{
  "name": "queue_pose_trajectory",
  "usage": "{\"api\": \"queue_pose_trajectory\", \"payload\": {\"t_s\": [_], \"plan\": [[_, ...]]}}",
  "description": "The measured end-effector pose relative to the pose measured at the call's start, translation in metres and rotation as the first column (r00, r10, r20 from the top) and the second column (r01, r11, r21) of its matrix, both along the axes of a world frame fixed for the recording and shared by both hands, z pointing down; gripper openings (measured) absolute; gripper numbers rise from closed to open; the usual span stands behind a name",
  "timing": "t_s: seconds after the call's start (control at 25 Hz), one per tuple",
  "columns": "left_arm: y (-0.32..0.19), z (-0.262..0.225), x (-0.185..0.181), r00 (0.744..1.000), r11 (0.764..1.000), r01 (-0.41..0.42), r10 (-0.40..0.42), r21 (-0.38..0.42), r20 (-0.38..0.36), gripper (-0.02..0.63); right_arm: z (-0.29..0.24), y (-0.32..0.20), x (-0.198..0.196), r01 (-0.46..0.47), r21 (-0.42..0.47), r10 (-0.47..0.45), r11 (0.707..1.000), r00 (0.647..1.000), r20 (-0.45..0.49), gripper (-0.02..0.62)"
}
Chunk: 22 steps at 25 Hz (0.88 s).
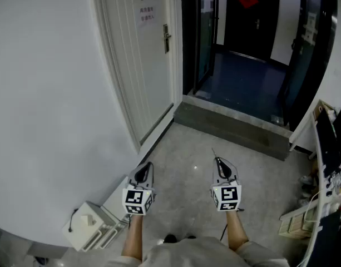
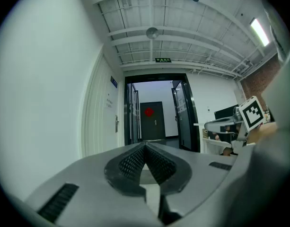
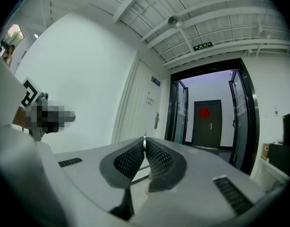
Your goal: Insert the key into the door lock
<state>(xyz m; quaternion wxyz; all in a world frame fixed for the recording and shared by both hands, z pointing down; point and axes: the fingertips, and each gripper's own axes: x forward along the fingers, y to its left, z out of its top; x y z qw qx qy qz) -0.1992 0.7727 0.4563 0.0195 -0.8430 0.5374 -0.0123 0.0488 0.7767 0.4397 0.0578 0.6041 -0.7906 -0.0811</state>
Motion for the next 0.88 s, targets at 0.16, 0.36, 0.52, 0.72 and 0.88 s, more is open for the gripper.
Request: {"api": "queue_pose_trajectory", "payload": {"t_s": [0.16,0.36,0.52,0.72,0.88], "plan": [[-0.001,0.0,0.004,1.0,1.0,0.002,-0.002,-0.006,-0.002,0.017,0.0,-0.002,0.006,-0.004,-0.006,0.004,1.0,1.0,-0.002,0.029],[-0.004,0.0,0.009,1.0,1.0,0.008,-0.008,0.006,0.003,0.017,0.001,-0.005,0.015,-0.004,-0.006,0.004,1.0,1.0,0.0,0.029],[-0.002,0.001,0.021,1.0,1.0,0.014,-0.014,0.006,0.001,0.018,0.003,-0.008,0.028,0.013,-0.011,-0.013,1.0,1.0,0.021,0.029],[-0.005,0.006,0.033,1.0,1.0,0.021,-0.021,-0.001,0.008,0.018,0.007,-0.016,0.036,0.041,-0.019,-0.041,0.999,0.999,0.021,0.029],[-0.007,0.01,0.047,0.999,0.999,0.038,-0.038,-0.007,0.005,0.017,0.009,-0.022,0.049,0.06,-0.028,-0.059,0.998,0.998,0.035,0.029]]}}
